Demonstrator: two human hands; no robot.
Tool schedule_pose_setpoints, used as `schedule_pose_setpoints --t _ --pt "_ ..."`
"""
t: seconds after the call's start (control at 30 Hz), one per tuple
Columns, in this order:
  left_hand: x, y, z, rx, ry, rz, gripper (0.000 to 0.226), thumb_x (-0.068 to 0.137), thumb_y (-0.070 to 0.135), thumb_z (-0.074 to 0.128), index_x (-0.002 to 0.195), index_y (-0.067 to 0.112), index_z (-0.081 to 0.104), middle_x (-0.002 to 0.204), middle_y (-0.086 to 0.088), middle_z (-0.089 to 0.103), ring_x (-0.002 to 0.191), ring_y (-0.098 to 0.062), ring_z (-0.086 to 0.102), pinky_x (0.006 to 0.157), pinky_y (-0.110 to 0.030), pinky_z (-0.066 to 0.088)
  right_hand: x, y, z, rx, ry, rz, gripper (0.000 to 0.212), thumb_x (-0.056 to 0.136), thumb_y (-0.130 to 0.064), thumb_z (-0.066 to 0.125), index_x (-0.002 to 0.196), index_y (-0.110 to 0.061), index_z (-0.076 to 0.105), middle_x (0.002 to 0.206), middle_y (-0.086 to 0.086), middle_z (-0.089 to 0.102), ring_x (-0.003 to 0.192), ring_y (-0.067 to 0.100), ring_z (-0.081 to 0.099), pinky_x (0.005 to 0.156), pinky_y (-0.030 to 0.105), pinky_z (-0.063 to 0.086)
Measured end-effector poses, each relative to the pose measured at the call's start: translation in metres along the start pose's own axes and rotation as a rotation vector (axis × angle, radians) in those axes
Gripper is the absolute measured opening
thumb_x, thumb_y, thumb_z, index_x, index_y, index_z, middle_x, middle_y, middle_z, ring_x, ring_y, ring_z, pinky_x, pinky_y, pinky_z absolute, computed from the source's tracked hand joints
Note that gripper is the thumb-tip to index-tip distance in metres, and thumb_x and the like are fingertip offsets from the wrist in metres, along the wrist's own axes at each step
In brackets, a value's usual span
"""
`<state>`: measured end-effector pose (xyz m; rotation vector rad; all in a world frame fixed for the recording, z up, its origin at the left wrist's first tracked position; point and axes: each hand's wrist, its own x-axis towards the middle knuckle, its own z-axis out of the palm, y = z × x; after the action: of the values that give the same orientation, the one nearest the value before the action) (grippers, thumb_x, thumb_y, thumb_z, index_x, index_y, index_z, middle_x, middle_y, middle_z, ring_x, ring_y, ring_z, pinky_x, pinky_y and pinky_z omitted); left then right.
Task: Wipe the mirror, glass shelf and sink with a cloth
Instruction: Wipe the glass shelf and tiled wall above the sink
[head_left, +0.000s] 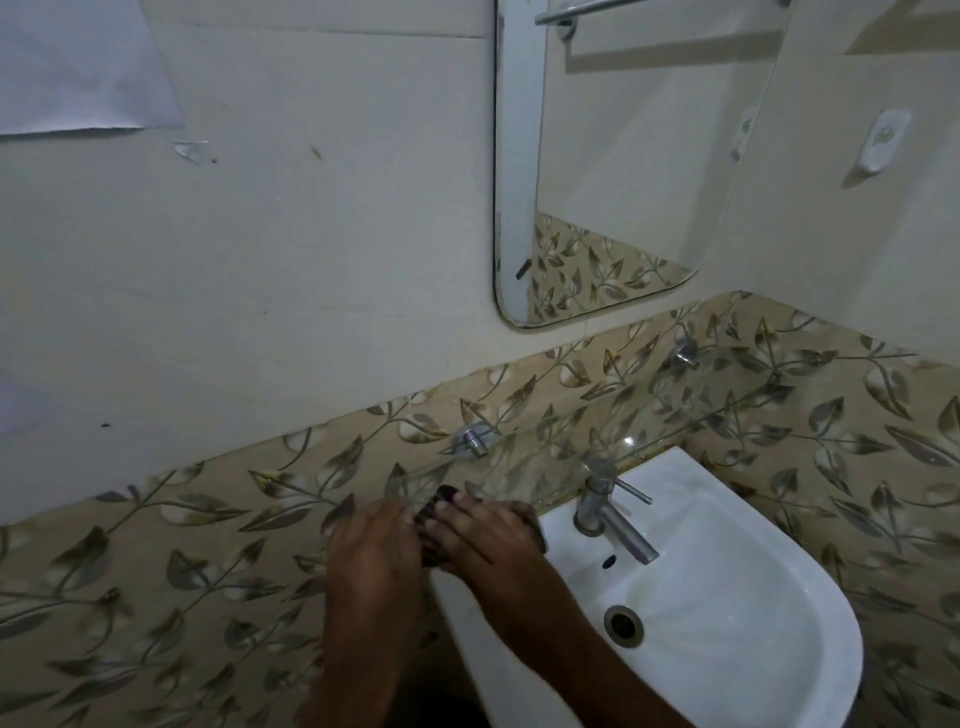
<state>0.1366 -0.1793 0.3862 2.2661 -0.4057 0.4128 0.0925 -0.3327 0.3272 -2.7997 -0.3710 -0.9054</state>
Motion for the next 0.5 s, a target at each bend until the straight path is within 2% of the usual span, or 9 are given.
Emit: schedule_pose_setpoints --t 0.1,0.2,0.27,0.33,0.37,0.43,0.5 --pt "-0.008 0.003 0.000 0.036 -0.008 0.064 0.037 0.090 0.023 0.044 0.099 0.003 0.075 0.098 -0.012 0.072 0.091 -0.029 0.065 0.088 -0.032 0.051 -0.002 0.032 0.005 -0.089 -0.036 0.145 0.052 0.092 -0.020 0.054 0.143 -0.022 0.043 0.148 0.001 0.049 0.143 0.010 0.027 0.118 0.034 0.020" --pt "-0.008 -0.006 0.002 0.069 -0.067 0.030 0.030 0.088 0.022 0.055 0.102 0.005 0.075 0.103 -0.011 0.072 0.096 -0.029 0.065 0.093 -0.019 0.036 -0.010 0.065 0.003 -0.034 0.262 0.286 0.036 0.097 -0.026 0.046 0.131 -0.016 0.052 0.134 0.008 0.061 0.135 0.019 0.042 0.106 0.045 0.033" --pt "-0.007 -0.005 0.001 0.115 -0.080 0.020 0.019 0.078 0.007 0.077 0.097 0.004 0.076 0.099 -0.012 0.074 0.093 -0.028 0.067 0.092 -0.016 0.034 -0.015 0.071 -0.001 0.090 0.463 0.513 0.041 0.102 -0.030 0.037 0.137 -0.011 0.051 0.144 0.011 0.052 0.143 0.023 0.033 0.112 0.046 0.031" --pt "-0.008 -0.003 0.001 0.166 -0.072 0.113 0.029 0.061 -0.003 0.087 0.089 0.002 0.077 0.091 -0.012 0.076 0.086 -0.028 0.071 0.088 -0.025 0.044 -0.010 0.056 0.000 0.352 0.648 0.792 0.046 0.103 -0.028 0.039 0.144 -0.008 0.045 0.156 0.006 0.038 0.150 0.018 0.021 0.120 0.036 0.025" --pt "-0.008 0.002 -0.002 0.150 -0.063 0.127 0.030 0.062 -0.001 0.087 0.090 0.003 0.076 0.093 -0.011 0.076 0.088 -0.027 0.071 0.085 -0.026 0.049 -0.005 0.047 0.002 0.453 0.732 0.898 0.048 0.102 -0.030 0.040 0.146 -0.009 0.044 0.158 0.003 0.034 0.150 0.016 0.020 0.120 0.032 0.025" --pt "-0.010 0.005 -0.005 0.119 -0.079 0.095 0.032 0.068 0.004 0.085 0.099 0.006 0.075 0.104 -0.009 0.074 0.097 -0.027 0.069 0.086 -0.029 0.053 0.013 0.027 0.001 0.561 0.884 1.093 0.052 0.101 -0.040 0.039 0.147 -0.015 0.044 0.158 -0.004 0.033 0.147 0.016 0.029 0.116 0.034 0.035" --pt "-0.013 -0.003 0.003 0.168 -0.053 0.099 0.034 0.069 0.004 0.084 0.102 0.004 0.073 0.105 -0.013 0.073 0.097 -0.031 0.068 0.086 -0.043 0.057 0.034 0.007 -0.006 0.742 1.021 1.317 0.050 0.102 -0.044 0.038 0.146 -0.021 0.045 0.148 -0.003 0.047 0.134 0.019 0.047 0.104 0.034 0.045"
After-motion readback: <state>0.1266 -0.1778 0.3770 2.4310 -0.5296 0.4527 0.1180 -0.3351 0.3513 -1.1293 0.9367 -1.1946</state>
